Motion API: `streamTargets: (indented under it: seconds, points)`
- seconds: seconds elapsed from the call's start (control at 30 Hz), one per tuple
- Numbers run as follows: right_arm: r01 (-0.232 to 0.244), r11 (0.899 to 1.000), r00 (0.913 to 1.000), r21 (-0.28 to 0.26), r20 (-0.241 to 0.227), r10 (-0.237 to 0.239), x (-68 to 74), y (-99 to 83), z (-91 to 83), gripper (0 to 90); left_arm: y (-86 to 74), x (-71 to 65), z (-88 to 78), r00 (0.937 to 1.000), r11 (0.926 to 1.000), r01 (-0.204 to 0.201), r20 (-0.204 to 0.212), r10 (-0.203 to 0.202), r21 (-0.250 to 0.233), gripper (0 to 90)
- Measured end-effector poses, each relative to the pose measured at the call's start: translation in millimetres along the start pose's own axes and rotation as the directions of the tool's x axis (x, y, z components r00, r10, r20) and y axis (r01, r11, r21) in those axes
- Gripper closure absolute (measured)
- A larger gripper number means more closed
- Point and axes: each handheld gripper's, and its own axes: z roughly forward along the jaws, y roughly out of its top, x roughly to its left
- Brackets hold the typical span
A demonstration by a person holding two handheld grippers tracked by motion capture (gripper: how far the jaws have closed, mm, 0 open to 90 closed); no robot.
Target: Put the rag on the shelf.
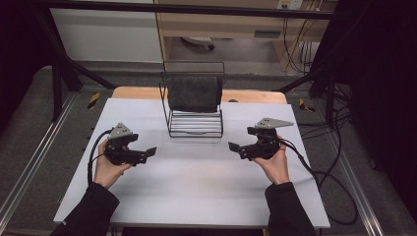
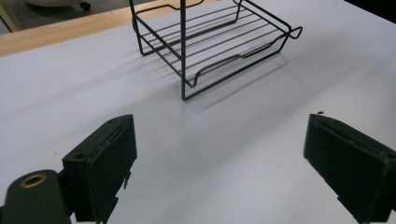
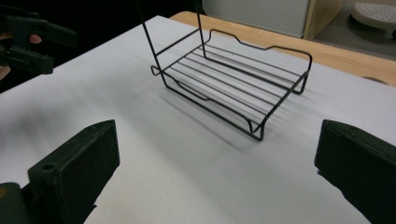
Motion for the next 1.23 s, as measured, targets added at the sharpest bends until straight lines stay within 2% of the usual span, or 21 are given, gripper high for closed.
streamTargets:
  seconds: [0.3,0.47,0.6,0.9,1.07,1.23]
  points:
    - [-0.015,0.999,0.9998,0.048,-0.016,0.016,-2.9,-37.0,-8.7,0.3,-35.7,4.8,-7.3,1.0,0.9995,0.001,0.0,-0.001,0.03,9.6]
    - [-0.041,0.997,0.9991,0.07,-0.009,0.042,-9.7,-61.0,-14.4,0.3,-52.3,8.4,-10.5,1.0,0.9976,-0.005,-0.005,0.005,0.069,9.5]
    - [-0.051,0.995,0.9987,0.087,0.004,0.051,-16.7,-78.4,-20.7,0.3,-62.4,11.8,-12.8,1.0,0.9969,0.002,-0.007,-0.001,0.078,9.6]
    - [-0.09,0.994,0.9959,0.056,0.012,0.09,-32.9,-108.5,-37.4,0.3,-75.9,14.3,-14.6,0.9999,0.9969,-0.007,-0.015,0.008,0.079,9.8]
    - [-0.104,0.993,0.9945,0.058,0.02,0.103,-35.3,-115.4,-40.5,0.3,-79.5,14.5,-15.4,0.9999,0.9971,-0.008,-0.014,0.009,0.076,9.8]
    - [-0.098,0.993,0.9952,0.065,0.013,0.097,-33.8,-116.4,-39.5,0.3,-81.0,14.9,-14.8,0.9998,0.9968,-0.014,-0.01,0.014,0.078,9.7]
